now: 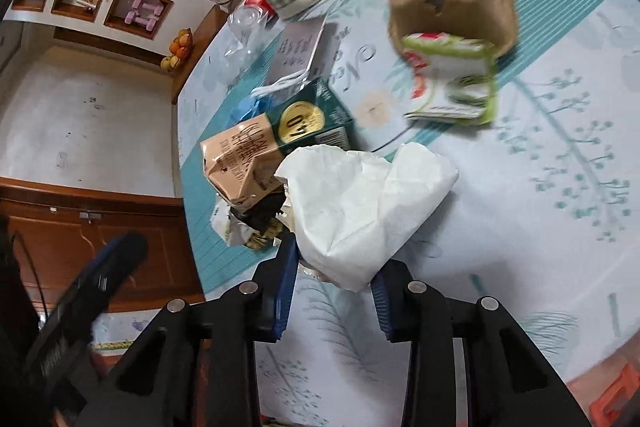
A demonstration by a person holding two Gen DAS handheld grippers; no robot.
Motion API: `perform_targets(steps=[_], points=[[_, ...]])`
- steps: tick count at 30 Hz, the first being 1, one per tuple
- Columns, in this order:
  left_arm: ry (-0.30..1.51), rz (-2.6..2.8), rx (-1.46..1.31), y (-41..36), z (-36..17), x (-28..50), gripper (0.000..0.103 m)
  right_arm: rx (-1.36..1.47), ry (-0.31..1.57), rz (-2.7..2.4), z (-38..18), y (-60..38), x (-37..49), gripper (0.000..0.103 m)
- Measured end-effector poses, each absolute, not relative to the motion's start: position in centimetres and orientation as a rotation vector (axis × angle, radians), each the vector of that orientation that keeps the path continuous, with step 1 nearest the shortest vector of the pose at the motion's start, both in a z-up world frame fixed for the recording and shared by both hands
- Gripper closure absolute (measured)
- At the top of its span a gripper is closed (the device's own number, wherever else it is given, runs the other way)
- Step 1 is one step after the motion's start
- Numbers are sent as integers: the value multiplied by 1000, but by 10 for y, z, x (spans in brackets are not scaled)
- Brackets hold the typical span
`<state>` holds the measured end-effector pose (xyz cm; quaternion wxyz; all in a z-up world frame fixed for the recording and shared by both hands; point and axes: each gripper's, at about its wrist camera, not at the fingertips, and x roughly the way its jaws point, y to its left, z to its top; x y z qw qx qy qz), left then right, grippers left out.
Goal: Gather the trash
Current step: 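Grasp the crumpled white tissue with the right tool while the left tool approaches the brown snack bag, then grasp the brown paper snack bag with the left tool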
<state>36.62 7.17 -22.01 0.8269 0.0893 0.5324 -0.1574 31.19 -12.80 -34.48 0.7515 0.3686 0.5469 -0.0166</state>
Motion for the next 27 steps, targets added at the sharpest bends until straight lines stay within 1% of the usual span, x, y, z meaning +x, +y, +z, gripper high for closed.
perform_targets(steps=[6,14,16,19,21,23,27], points=[[1189,-415,211,43,-240,385,22,722,1172,-81,-325,-155,292,69],[1235,-462,388,-5,-272,396,23,701,1159,-143,-305,-184,258,69],[1240,-458,429,-14,-281,398,26,699,1156,-151,-299,-186,246,69],[1253,-446,471,-20,-292,401,36,685,1154,-160,-296,-188,237,69],[1263,-436,487,-22,-299,403,47,680,1156,-162,-297,-188,234,69],[1277,-439,486,-20,-304,403,55,676,1158,-164,-298,-188,230,69],[1275,-415,469,-15,-307,399,56,681,1163,-162,-299,-188,223,69]])
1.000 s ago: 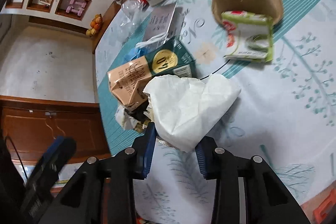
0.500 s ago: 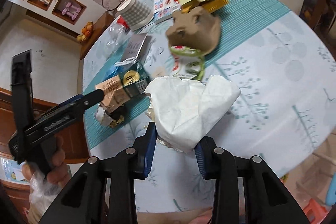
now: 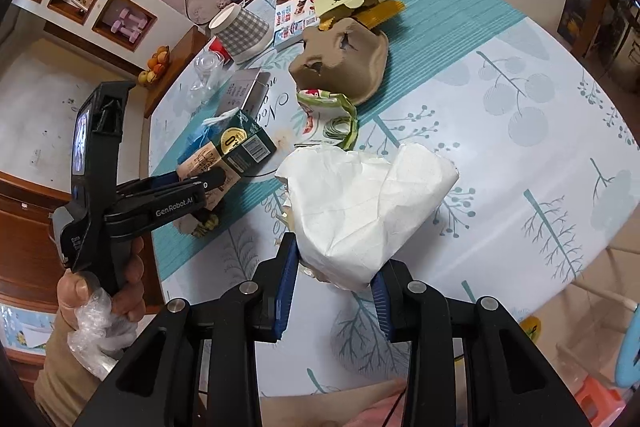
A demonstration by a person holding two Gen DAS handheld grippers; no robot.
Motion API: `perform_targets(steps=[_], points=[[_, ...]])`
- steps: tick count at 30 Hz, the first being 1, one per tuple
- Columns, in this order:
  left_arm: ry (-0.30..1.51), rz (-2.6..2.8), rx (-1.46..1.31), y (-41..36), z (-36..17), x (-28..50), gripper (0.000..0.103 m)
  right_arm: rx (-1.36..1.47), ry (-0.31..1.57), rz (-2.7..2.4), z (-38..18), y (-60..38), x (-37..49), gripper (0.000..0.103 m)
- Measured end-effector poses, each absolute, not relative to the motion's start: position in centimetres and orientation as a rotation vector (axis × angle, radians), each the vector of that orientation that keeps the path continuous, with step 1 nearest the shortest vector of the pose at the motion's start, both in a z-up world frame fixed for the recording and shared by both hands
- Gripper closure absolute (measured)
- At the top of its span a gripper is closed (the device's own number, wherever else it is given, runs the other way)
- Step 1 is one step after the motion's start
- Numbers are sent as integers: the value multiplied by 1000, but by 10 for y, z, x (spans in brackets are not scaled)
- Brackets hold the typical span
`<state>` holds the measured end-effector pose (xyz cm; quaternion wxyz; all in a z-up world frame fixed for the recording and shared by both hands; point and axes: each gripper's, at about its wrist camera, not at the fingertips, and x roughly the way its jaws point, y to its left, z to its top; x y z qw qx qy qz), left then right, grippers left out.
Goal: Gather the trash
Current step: 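Grasp the brown paper snack bag with the left tool, then carry tissue and snack bag to the black bin and release both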
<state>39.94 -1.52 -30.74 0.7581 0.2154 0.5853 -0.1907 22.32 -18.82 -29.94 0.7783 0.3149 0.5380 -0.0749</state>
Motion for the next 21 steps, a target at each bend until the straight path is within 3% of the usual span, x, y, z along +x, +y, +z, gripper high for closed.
perform_targets(steps=[10,21], points=[[1184,-337,402,-6,-265,363,56,564,1148,-100,-281,-174,218,69],[1107,-192,194,3,-196,241,56,385,1133,81,-238,-170,166,69]])
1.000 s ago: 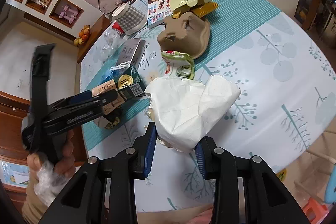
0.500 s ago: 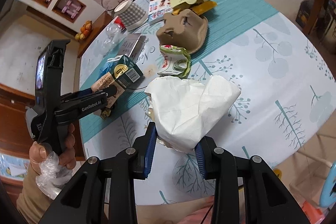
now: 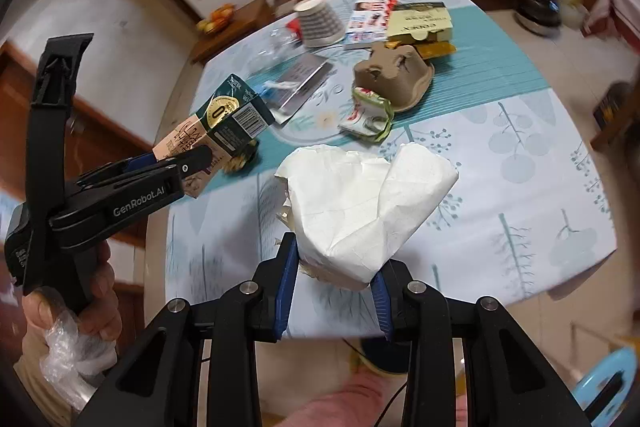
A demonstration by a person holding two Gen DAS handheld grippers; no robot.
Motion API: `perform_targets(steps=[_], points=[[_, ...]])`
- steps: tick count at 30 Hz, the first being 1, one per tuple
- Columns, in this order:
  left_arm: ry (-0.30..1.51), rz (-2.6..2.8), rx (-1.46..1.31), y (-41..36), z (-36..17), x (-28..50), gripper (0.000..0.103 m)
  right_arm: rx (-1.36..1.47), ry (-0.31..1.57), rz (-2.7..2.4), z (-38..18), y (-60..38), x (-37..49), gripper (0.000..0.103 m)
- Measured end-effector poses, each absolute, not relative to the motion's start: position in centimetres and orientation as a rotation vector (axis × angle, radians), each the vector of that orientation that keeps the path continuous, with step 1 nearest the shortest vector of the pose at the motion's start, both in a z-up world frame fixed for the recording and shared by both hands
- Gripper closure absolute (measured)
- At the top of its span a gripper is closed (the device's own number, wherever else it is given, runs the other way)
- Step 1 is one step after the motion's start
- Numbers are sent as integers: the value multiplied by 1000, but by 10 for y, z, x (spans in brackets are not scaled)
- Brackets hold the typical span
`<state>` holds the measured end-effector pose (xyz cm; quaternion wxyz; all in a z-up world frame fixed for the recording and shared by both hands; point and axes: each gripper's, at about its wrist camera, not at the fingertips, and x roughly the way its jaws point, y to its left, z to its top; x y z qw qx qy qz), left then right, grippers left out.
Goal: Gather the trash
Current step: 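Carry tissue and snack bag to the black bin and release both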
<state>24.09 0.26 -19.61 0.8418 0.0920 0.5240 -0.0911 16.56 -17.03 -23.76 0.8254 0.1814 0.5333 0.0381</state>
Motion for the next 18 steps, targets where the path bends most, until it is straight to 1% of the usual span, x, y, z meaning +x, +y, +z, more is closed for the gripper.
perform_targets(steps=[5,10,15,18], points=[[1097,-95,116,-3,-191,163,56,293,1147,223,-226,-175,116,69],[1127,3,11,-9,-205,87,56,202,1193,361,-233,-177,67,69],[1178,69,-38,-13,-241,33,56,125,1246,436,-263,-182,22,69],[1215,97,-19,-17,-274,12,56,128,1299,446,-294,-186,4,69]])
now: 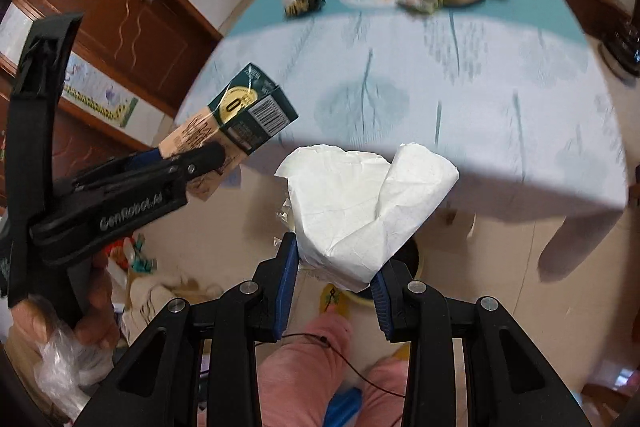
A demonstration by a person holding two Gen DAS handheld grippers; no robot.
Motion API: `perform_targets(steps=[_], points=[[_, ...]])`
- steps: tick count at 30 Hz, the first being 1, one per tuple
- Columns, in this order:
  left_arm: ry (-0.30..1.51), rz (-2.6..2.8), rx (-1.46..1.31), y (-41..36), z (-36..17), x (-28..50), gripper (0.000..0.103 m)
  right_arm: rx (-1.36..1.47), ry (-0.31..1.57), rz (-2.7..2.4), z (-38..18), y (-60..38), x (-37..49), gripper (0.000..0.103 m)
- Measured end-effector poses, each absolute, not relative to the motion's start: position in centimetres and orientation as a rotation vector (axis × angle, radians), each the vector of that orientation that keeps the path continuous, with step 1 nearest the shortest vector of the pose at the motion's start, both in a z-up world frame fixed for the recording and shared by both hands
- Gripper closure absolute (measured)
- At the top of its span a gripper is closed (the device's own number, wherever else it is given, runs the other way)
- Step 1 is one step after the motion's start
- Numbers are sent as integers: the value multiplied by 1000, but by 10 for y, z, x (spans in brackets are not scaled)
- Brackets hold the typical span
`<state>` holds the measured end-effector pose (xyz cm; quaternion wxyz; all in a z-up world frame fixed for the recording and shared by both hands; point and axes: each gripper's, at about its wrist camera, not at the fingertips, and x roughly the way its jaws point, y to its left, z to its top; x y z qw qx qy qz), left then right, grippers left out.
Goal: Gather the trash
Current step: 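Carry tissue and snack bag to the black bin and release both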
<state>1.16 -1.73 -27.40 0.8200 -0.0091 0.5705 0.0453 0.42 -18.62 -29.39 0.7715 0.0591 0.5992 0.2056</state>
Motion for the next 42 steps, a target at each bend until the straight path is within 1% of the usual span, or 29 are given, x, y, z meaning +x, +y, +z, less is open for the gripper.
perform_targets(steps=[4,13,17,19,21,22,23,25,26,28,29,30,37,42], points=[[1231,116,27,-21,-329,-9,56,80,1336,433,-342,-181,-15,69],[1308,99,9,-14,-472,-21,56,1,1427,353,-486,-167,-35,69],[1338,64,20,-18,-514,-19,55,-5,1465,328,-539,-165,-40,69],[1357,48,20,-20,-532,-16,55,-11,1467,327,-554,-164,-42,68],[1370,50,40,-26,-543,-15,55,-38,1459,319,-568,-161,-44,66],[1380,60,56,-28,-551,-13,55,-44,1455,318,-572,-159,-41,61],[1380,71,64,-28,-555,-11,54,-42,1451,318,-576,-160,-43,50],[1373,85,66,-27,-561,-7,54,-29,1443,308,-581,-156,-35,39],[1368,84,59,-25,-563,-6,53,-22,1434,307,-582,-158,-34,37],[1356,87,53,-20,-566,-2,39,-28,1428,305,-585,-158,-28,37],[1352,87,55,-17,-569,-2,27,-31,1426,303,-586,-158,-26,37],[1347,86,58,-15,-570,0,21,-30,1425,301,-585,-157,-19,37],[1322,82,46,-9,-560,4,21,22,1413,289,-578,-167,-8,37],[1299,93,18,-5,-533,1,21,40,1400,292,-555,-173,-9,37]])
